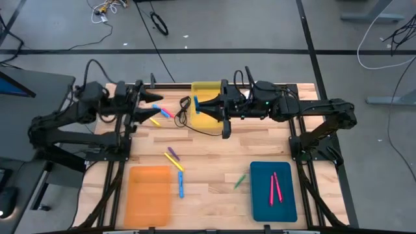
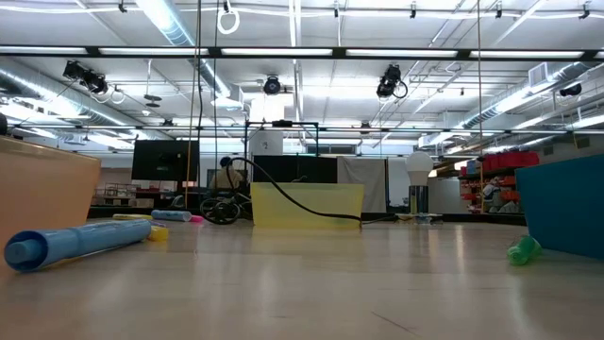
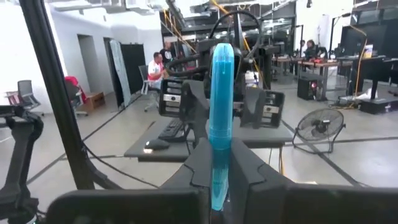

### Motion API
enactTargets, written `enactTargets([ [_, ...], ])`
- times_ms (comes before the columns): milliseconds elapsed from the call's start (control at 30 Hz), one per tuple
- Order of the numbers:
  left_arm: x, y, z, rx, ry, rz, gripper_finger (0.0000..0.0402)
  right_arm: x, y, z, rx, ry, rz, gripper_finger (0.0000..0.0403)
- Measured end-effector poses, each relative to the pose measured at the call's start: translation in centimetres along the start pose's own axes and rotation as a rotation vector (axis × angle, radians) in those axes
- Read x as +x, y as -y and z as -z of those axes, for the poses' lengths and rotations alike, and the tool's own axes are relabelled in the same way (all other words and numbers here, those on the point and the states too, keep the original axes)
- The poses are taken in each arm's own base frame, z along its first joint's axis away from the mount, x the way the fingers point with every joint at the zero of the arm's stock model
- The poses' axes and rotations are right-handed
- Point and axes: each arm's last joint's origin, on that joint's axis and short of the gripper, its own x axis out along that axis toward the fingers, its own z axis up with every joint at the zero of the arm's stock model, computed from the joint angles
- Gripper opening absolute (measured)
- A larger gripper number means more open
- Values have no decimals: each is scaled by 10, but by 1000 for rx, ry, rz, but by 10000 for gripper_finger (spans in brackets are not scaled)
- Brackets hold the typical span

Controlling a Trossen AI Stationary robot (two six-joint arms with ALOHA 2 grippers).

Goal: Pick & Place Markers
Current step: Put the blue pen into the orange bin

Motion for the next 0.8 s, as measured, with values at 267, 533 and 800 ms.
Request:
enactTargets([
  [267, 61, 1, -23, 7, -43, 48, 238, -5, -1, -1, -10, -26, 0, 16],
  [533, 106, 12, -25, 103, -73, 110, 238, -5, -1, 2, -37, -62, -1, 16],
  [800, 128, 18, -19, 104, -97, 132, 238, -6, -1, 4, -53, -87, -4, 16],
])
